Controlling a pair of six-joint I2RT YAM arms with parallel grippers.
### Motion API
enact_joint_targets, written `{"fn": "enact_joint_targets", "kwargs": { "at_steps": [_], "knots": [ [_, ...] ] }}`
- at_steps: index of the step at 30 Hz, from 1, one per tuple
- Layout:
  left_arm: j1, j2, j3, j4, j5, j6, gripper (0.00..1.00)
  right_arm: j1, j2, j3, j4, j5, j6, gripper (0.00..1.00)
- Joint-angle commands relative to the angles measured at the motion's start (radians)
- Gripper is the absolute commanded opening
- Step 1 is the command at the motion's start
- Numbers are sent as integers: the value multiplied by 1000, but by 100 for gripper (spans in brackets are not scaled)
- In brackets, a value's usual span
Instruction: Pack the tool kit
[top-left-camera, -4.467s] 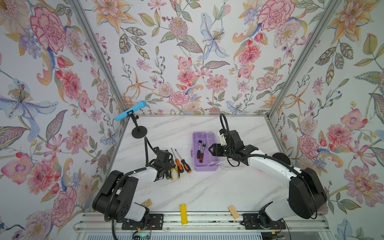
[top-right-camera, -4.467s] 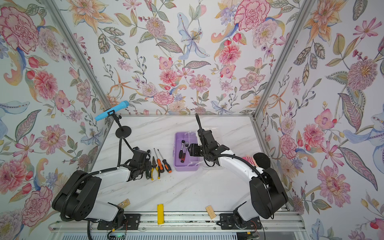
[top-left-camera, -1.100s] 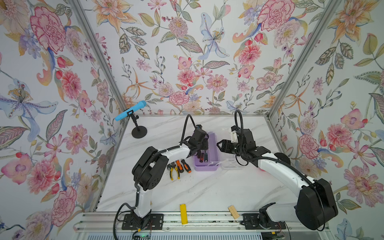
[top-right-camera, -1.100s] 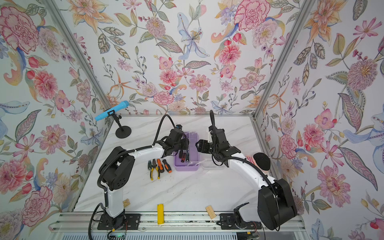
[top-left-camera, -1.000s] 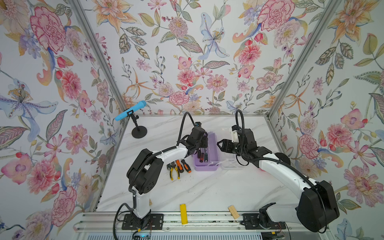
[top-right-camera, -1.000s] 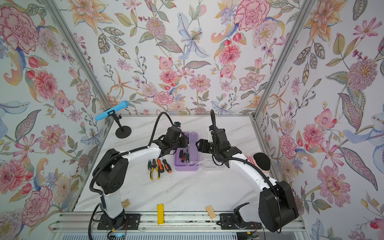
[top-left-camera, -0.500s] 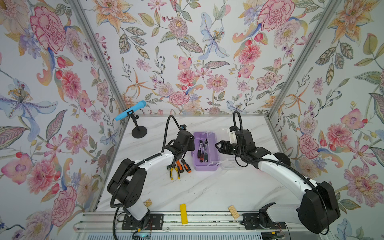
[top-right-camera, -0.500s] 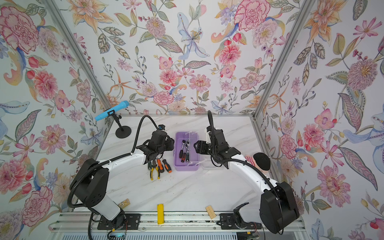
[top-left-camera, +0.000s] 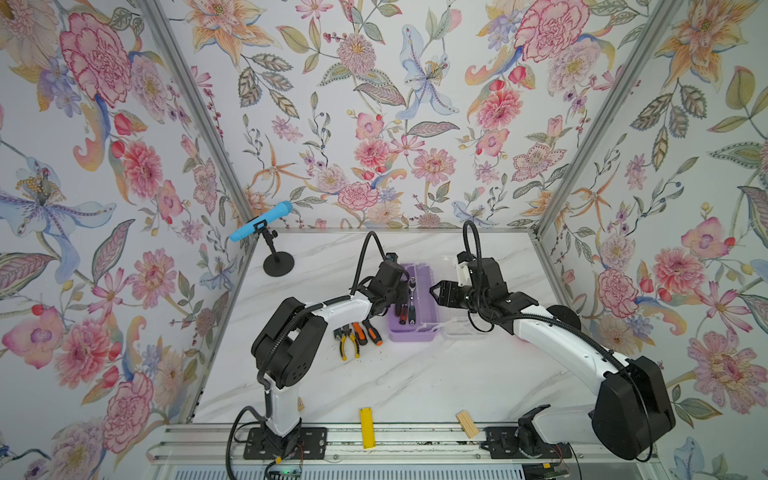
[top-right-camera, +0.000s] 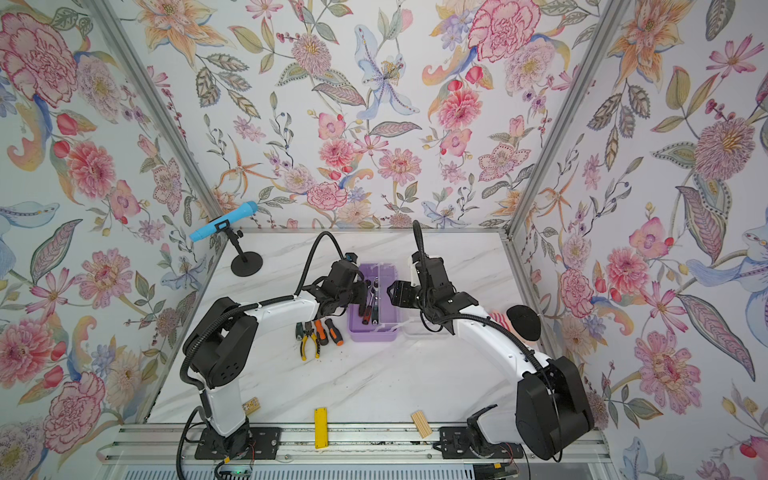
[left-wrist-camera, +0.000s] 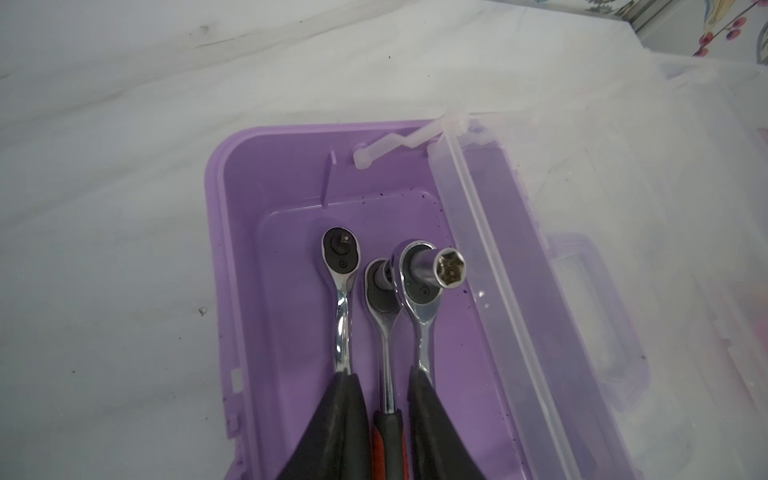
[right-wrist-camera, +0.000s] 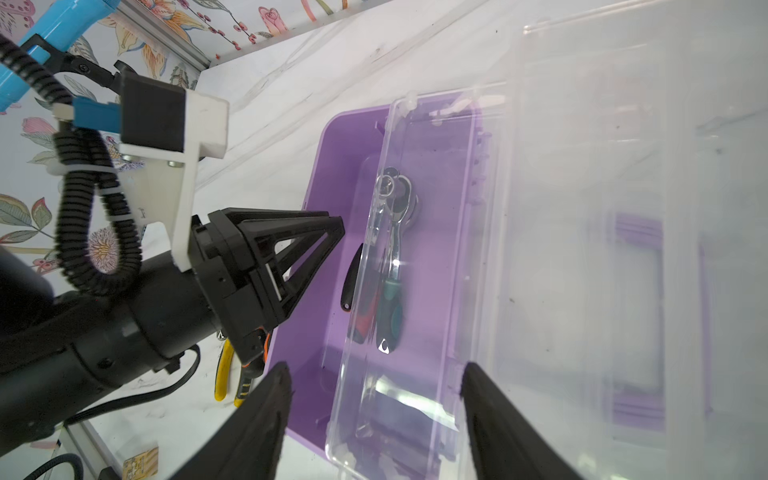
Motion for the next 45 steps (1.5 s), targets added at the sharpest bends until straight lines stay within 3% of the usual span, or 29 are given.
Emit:
{"fn": "enact_joint_targets", "kwargs": {
  "at_steps": [1,5,9,17,21,25,31,36,45],
  "knots": [
    [-5,56,51,-5,46,-2,22,-1,24,31,-10,10,-14,66],
    [-11,125,94,-3,107,1,21,-4,34,36,-10,8,-17,66],
    [-26,183,173,-85,89,32,23,-8,37,39,-10,11,-13,66],
    [-22,192,193,-122,26,49,31,-10,44,46,-13,15,-7,66],
    [-7,162,152,-68,56,56,35,-11,45,52,-15,21,-13,67],
    [-6,225,225,-102,87,71,36,-17,55,54,-20,23,-16,66],
    [-3,269,258,-115,84,61,32,-18,59,56,-19,26,-13,67],
    [4,270,271,-201,5,51,27,-23,57,57,-21,25,-12,67],
    [54,98,81,-129,-24,-46,21,-23,45,68,-23,24,-8,68]
  ]
}}
